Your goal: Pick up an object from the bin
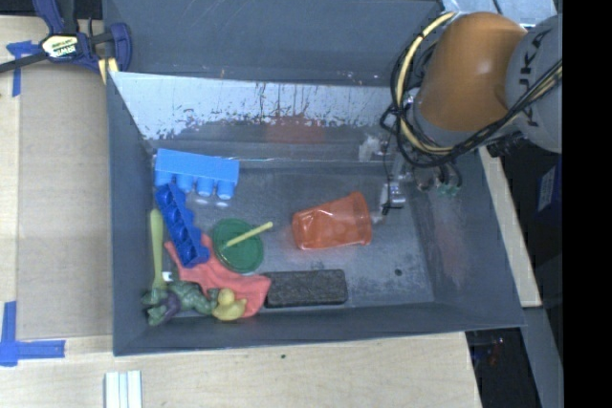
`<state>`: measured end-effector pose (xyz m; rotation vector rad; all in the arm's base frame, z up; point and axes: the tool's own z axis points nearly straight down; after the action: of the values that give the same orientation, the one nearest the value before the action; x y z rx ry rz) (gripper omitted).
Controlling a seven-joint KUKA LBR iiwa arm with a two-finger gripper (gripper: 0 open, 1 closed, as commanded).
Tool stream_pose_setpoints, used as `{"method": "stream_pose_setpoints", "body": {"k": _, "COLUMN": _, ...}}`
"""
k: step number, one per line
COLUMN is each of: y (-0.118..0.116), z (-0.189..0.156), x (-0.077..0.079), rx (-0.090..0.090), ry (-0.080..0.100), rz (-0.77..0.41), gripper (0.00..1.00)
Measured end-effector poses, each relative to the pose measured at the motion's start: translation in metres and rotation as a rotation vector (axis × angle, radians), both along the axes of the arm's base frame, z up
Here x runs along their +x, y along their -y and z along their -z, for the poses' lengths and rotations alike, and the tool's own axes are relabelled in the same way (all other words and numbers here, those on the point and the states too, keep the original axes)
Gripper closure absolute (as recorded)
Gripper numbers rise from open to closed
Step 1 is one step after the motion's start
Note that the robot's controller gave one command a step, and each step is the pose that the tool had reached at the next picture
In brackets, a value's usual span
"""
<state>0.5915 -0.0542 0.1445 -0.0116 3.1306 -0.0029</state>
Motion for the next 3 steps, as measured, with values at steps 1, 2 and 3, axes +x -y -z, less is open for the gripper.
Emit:
{"method": "stream_pose_setpoints", "body": {"k": 1, "y": -0.031, "z": 0.045, "x": -0.012, "rx": -0.002, "ry": 0.004, "rz": 0.063, "gripper": 0.00}}
{"method": "stream_pose_setpoints", "body": {"k": 2, "y": -0.048, "z": 0.064, "x": -0.018, "rx": -0.004, "ry": 0.003, "rz": -0.160, "gripper": 0.00}}
{"method": "stream_pose_setpoints", "body": {"k": 3, "y": -0.061, "z": 0.072, "x": -0.035, "rx": -0.005, "ry": 0.004, "rz": -0.138, "gripper": 1.00}}
